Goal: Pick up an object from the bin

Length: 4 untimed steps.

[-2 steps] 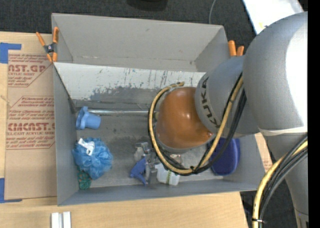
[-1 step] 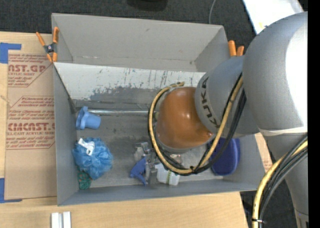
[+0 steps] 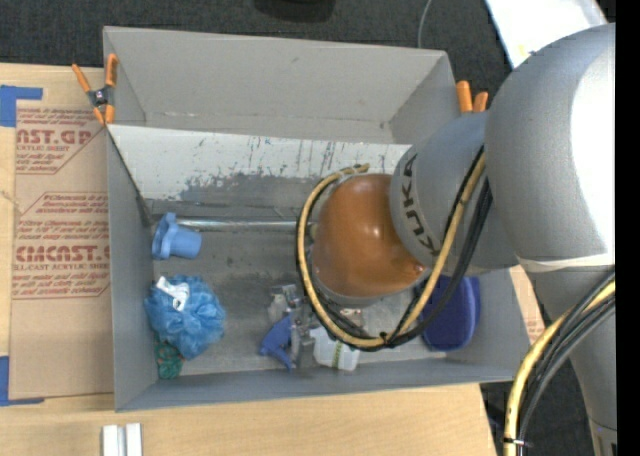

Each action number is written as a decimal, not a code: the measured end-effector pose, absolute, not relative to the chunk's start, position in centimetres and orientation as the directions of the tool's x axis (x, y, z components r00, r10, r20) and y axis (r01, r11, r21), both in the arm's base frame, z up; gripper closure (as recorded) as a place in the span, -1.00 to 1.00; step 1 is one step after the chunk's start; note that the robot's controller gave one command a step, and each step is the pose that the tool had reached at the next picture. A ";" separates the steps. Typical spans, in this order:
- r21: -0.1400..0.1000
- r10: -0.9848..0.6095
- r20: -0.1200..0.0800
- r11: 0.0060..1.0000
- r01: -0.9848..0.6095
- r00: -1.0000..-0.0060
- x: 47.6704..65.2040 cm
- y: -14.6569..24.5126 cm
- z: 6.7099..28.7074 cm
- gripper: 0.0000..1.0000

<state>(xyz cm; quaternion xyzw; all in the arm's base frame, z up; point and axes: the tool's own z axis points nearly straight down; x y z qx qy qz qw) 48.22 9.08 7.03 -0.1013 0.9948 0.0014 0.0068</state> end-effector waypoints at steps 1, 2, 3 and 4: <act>0.001 -0.202 -0.014 0.979 -0.202 -0.979 48.2 9.1 7.0 1.00; 0.001 -0.202 -0.014 0.979 -0.202 -0.979 48.2 9.1 7.0 1.00; 0.001 -0.202 -0.014 0.979 -0.202 -0.979 48.2 9.1 7.0 1.00; 0.001 -0.202 -0.014 0.979 -0.202 -0.979 48.2 9.1 7.0 1.00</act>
Offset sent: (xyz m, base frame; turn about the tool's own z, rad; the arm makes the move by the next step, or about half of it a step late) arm 0.0000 0.0000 0.0000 0.0000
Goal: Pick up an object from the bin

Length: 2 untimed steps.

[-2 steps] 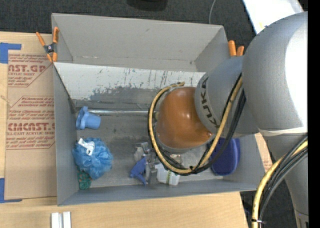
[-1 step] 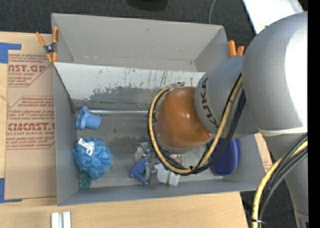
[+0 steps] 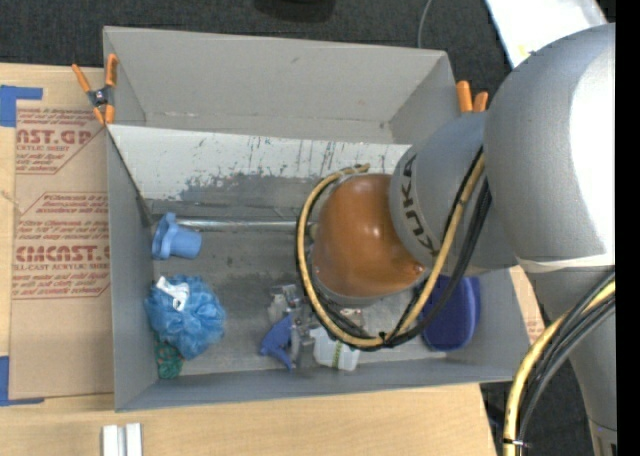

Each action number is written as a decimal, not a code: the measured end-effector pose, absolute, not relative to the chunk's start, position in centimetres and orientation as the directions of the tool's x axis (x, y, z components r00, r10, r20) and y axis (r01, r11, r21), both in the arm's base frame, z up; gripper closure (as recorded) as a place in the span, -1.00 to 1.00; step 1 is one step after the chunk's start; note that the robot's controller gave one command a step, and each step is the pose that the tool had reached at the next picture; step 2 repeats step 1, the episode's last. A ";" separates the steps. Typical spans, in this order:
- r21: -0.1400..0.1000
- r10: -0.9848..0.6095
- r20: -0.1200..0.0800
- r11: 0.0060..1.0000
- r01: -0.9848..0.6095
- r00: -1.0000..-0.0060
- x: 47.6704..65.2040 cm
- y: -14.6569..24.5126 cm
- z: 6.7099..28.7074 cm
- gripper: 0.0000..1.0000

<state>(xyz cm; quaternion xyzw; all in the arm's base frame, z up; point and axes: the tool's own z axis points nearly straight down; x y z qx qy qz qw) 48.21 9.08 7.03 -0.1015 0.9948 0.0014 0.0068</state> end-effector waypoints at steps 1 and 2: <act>0.001 -0.202 -0.014 0.979 -0.202 -0.979 48.2 9.1 7.0 1.00; 0.001 -0.202 -0.014 0.979 -0.202 -0.979 48.2 9.1 7.0 1.00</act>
Offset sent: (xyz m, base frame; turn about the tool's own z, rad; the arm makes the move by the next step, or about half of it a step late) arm 0.0000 0.0000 0.0000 0.0000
